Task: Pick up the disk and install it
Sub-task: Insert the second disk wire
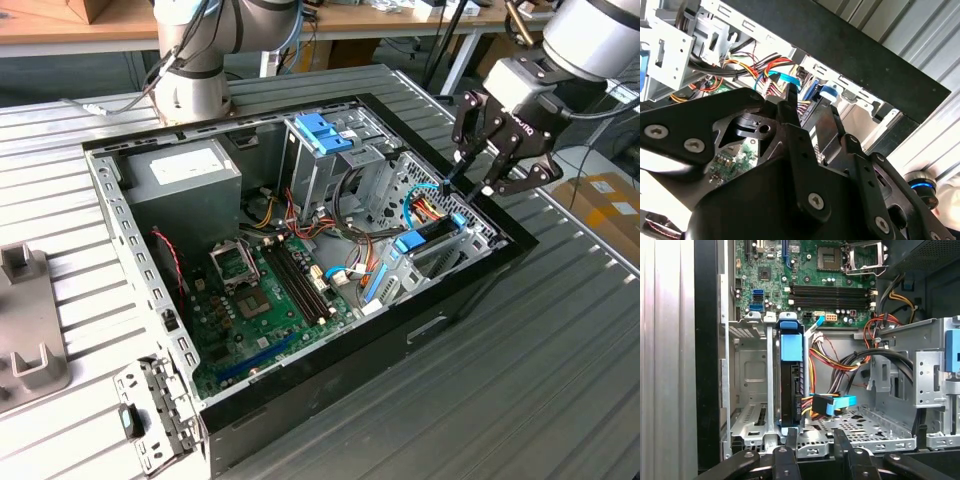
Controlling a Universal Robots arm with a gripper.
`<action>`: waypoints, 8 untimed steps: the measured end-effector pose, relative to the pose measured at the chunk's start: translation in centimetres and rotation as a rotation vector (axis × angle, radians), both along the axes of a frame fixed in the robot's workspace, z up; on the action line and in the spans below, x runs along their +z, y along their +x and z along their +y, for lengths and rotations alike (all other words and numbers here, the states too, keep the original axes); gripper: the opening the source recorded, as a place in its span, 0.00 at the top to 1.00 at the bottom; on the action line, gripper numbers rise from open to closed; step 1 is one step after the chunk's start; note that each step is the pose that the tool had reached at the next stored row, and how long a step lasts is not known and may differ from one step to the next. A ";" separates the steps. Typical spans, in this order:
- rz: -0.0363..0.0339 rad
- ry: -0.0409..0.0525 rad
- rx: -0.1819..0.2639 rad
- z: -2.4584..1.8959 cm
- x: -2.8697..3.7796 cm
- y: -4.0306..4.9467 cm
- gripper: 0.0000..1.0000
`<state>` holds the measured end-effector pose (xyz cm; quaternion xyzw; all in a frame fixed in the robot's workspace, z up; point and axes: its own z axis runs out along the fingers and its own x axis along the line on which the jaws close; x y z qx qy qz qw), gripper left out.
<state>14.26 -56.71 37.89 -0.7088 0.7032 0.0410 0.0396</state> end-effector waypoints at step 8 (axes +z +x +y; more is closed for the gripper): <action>-0.0007 -0.0002 0.000 0.36 0.11 -1.07 0.58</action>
